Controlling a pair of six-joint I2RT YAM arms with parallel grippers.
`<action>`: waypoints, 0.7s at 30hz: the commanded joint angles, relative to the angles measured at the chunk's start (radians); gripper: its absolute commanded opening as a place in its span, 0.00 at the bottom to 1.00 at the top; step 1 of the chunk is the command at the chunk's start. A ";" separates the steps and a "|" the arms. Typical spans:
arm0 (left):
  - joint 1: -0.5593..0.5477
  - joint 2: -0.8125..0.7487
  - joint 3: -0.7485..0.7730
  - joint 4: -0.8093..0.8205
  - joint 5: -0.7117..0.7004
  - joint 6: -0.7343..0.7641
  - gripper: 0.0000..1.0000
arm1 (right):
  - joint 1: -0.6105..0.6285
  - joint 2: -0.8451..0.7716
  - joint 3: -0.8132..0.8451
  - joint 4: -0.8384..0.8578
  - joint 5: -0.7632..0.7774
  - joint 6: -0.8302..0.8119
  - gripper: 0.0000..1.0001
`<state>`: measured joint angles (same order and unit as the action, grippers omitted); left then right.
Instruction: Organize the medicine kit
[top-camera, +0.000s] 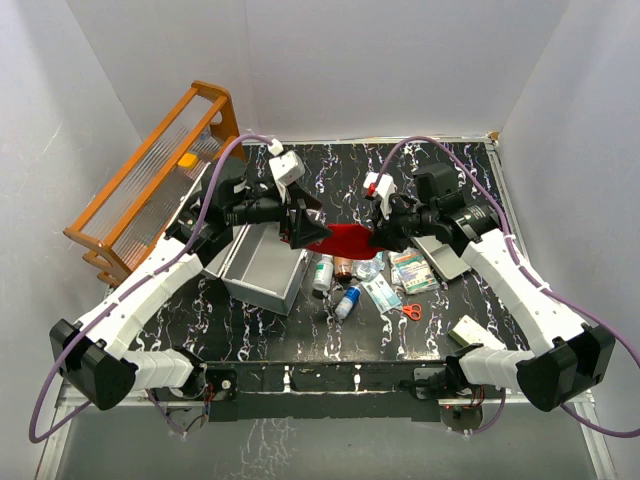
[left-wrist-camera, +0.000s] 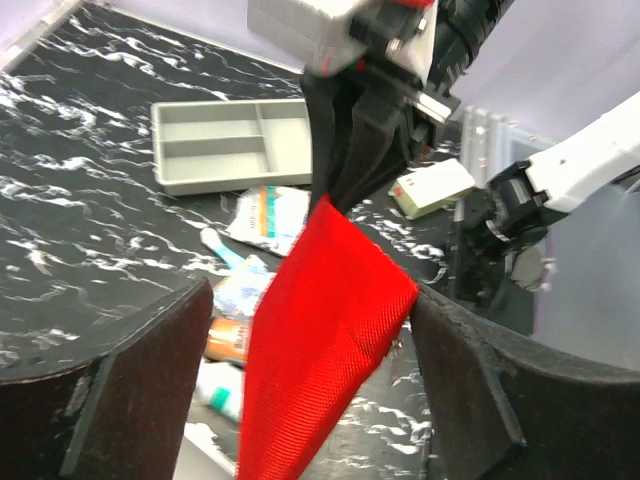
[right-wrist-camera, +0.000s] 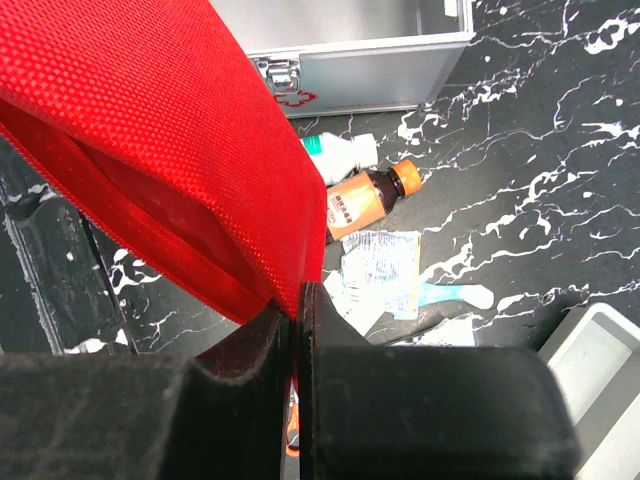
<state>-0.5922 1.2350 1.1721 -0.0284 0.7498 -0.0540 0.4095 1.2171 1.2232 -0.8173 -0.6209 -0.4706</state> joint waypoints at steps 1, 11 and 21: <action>0.001 0.036 0.179 -0.248 -0.067 0.194 0.82 | 0.011 0.026 0.065 -0.050 0.036 -0.016 0.00; -0.049 0.096 0.216 -0.270 0.033 0.414 0.81 | 0.070 0.097 0.138 -0.109 0.163 0.032 0.00; -0.218 0.208 0.346 -0.440 -0.137 0.571 0.69 | 0.093 0.139 0.229 -0.179 0.318 0.091 0.00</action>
<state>-0.7681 1.4399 1.4467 -0.4114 0.6537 0.4423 0.4843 1.3365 1.3815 -0.9802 -0.3870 -0.4129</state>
